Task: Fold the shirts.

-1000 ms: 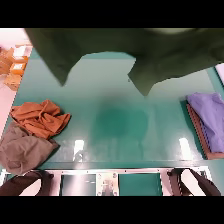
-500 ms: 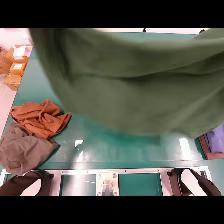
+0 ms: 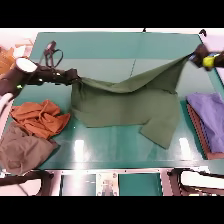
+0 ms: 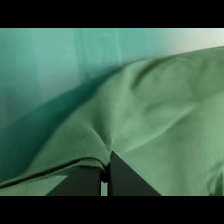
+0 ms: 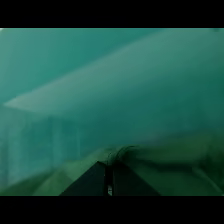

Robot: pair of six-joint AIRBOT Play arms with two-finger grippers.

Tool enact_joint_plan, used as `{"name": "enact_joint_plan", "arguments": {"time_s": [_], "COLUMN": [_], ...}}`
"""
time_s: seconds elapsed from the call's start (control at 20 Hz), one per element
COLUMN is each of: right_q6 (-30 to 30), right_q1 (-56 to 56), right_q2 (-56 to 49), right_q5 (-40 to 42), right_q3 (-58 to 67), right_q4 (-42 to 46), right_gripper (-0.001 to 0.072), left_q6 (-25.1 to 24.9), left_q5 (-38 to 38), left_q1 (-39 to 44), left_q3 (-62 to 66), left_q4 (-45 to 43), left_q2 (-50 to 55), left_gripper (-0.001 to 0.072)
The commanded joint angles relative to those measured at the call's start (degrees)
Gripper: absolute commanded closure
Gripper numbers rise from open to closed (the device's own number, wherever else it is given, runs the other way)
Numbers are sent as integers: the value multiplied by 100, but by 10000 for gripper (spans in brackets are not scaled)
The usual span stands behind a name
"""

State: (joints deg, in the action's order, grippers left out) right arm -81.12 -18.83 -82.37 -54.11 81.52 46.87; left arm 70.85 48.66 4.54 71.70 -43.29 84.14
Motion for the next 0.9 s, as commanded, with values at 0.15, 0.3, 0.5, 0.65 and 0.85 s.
{"name": "enact_joint_plan", "arguments": {"time_s": [0.15,0.3,0.5,0.65,0.85], "right_q6": [37,35,39,125,232], "right_q1": [166,-157,-1071,-1714,-1976], "right_q2": [-837,-835,-697,-48,684], "right_q5": [442,-291,-2026,-2306,-2015], "right_q3": [-94,-79,-153,-1071,-2441], "right_q4": [109,256,1106,1213,1327], "right_gripper": [650,400,401,402,400], "left_q6": [-540,-514,219,511,564], "left_q5": [-651,-492,1810,3174,3580], "left_q1": [-4,-157,-1121,-1821,-1993], "left_q3": [1228,1427,2031,2035,1818], "left_q4": [898,896,896,852,584], "left_q2": [1241,1252,1252,1246,1246], "left_gripper": [681,196,36,37,36]}}
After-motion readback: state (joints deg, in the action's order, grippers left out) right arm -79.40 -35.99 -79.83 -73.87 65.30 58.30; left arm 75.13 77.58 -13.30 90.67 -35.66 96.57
